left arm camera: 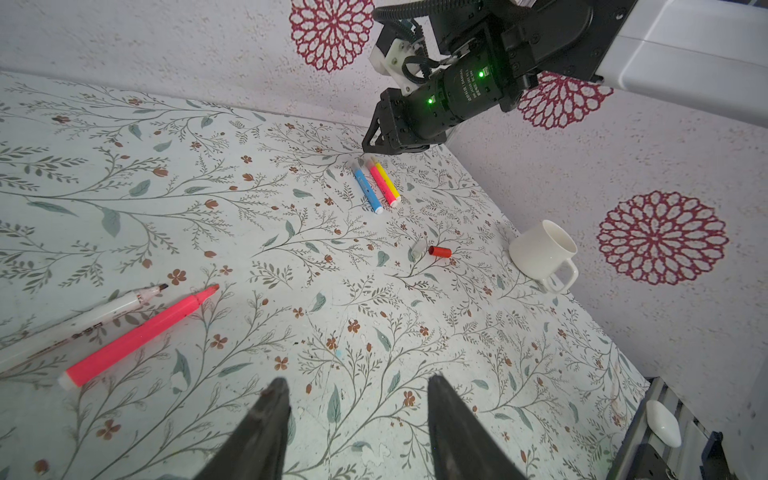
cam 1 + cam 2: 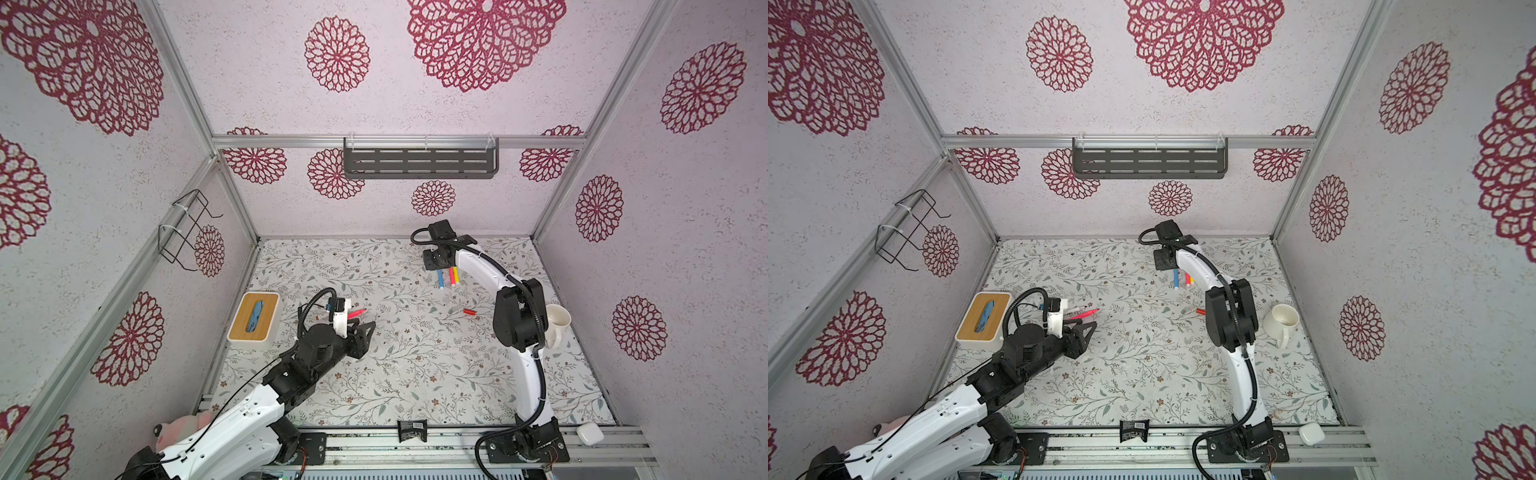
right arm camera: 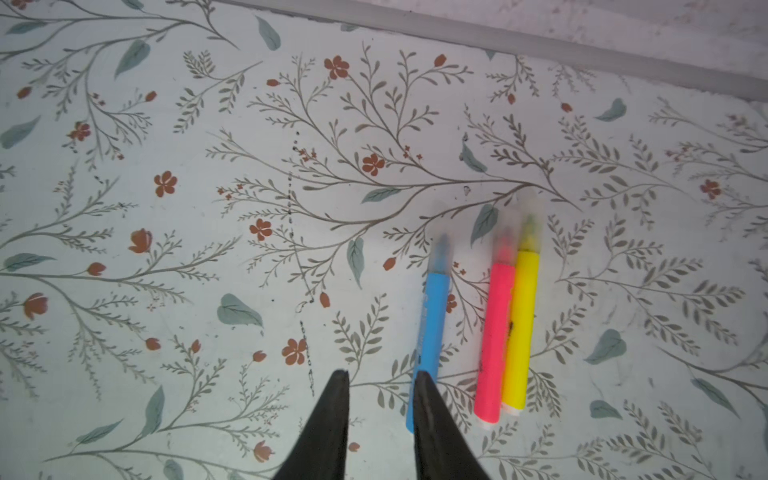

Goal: Insert the pens into the pen caps
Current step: 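Lower the blue marker beside the pink highlighter and open the right gripper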

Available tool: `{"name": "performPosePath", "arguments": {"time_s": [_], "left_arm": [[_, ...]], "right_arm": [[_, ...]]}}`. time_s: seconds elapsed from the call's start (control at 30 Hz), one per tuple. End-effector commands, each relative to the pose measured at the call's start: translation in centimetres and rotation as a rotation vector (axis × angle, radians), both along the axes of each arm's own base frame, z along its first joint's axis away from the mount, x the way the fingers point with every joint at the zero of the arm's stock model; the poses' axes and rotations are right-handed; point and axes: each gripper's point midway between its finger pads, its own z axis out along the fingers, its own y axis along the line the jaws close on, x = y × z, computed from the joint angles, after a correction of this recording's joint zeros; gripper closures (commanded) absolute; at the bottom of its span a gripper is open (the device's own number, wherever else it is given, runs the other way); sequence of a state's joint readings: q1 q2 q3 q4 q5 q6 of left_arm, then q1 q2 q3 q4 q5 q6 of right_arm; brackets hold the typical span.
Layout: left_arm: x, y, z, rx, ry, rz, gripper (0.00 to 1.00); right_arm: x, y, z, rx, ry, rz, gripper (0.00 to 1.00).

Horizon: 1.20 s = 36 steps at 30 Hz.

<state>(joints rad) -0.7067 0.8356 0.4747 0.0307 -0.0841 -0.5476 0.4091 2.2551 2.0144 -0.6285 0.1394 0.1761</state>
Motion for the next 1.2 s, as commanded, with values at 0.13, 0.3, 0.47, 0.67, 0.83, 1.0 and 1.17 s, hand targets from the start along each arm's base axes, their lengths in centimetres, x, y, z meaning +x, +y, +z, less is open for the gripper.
{"name": "performPosePath", "arguments": {"time_s": [0.13,0.3,0.47,0.67,0.83,1.0,1.17], "left_arm": [[-0.3,0.0,0.4,-0.010,-0.002,-0.004,0.44],[-0.3,0.1,0.1,-0.005,0.002,0.001,0.44],[-0.3,0.1,-0.1,0.000,0.005,0.002,0.44],[-0.3,0.1,-0.3,0.004,0.006,0.001,0.44],[-0.3,0.1,-0.2,0.001,0.005,0.002,0.44],[-0.3,0.1,-0.1,-0.004,0.004,0.001,0.44],[-0.3,0.0,0.0,-0.005,0.003,0.000,0.44]], "right_arm": [[0.2,1.3,-2.9,0.050,0.111,0.028,0.65],[0.4,0.8,-4.7,0.036,0.134,-0.021,0.62],[0.7,-0.2,-5.8,0.024,0.146,-0.067,0.62],[0.6,-2.1,-7.2,0.001,0.190,-0.133,0.60],[0.4,-3.0,-8.2,-0.009,0.221,-0.157,0.60],[0.5,-3.6,-7.8,-0.022,0.210,-0.185,0.60],[0.7,-3.1,-6.8,0.020,0.183,-0.186,0.60]]}}
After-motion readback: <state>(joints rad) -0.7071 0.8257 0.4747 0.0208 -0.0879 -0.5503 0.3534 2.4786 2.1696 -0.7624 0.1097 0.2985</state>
